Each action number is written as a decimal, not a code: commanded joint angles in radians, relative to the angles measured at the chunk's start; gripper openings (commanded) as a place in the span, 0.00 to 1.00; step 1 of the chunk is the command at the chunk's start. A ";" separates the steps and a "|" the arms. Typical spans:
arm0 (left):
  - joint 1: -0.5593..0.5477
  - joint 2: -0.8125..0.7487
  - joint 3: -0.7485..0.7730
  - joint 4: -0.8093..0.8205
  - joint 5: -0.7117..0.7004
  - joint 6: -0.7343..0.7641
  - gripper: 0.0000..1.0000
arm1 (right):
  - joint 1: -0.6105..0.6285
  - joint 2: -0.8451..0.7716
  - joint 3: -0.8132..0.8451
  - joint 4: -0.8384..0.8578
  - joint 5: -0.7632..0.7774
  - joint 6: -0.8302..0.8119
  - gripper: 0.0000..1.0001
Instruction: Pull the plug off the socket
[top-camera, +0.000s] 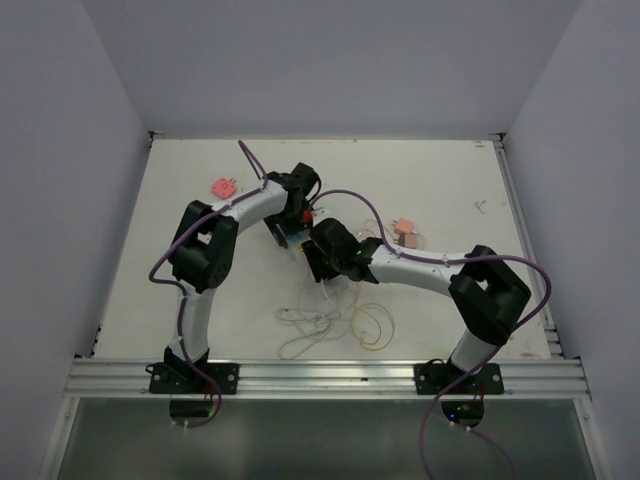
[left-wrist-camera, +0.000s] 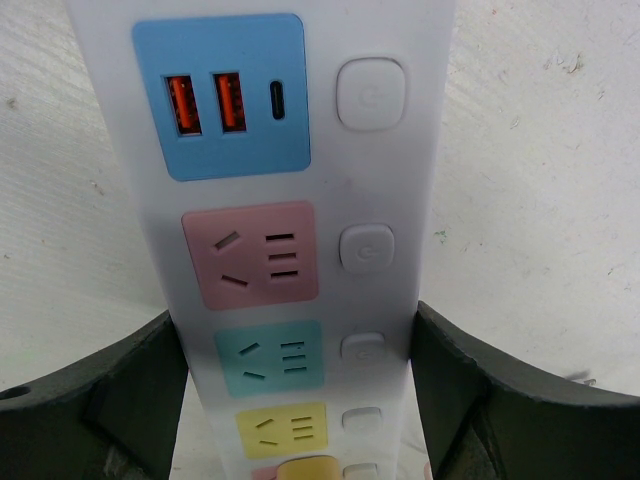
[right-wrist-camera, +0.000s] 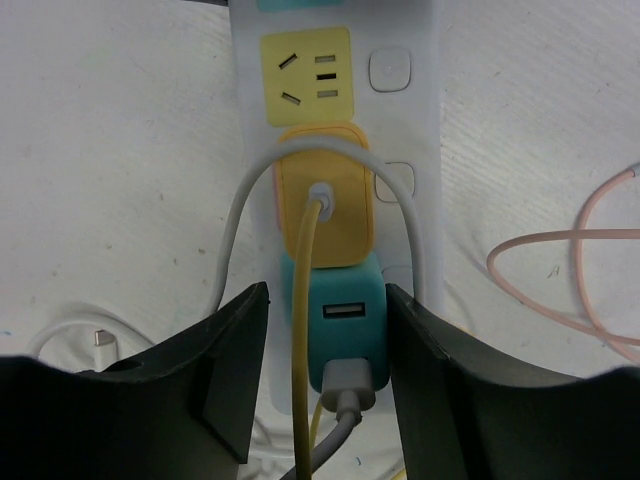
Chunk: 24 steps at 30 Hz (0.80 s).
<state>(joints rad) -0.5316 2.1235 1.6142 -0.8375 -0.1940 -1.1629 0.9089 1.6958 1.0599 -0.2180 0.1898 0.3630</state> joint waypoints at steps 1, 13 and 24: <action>0.015 0.092 -0.040 -0.037 -0.058 0.019 0.00 | -0.004 0.025 0.011 0.036 0.051 -0.045 0.50; 0.015 0.104 -0.057 -0.051 -0.079 0.009 0.00 | -0.002 -0.068 0.051 -0.024 0.051 -0.093 0.00; 0.015 0.131 -0.077 -0.069 -0.084 -0.001 0.00 | -0.002 -0.166 0.081 -0.001 0.050 -0.095 0.00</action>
<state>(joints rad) -0.5373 2.1246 1.6146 -0.8436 -0.1871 -1.1683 0.9089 1.6897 1.0637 -0.2512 0.2100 0.2867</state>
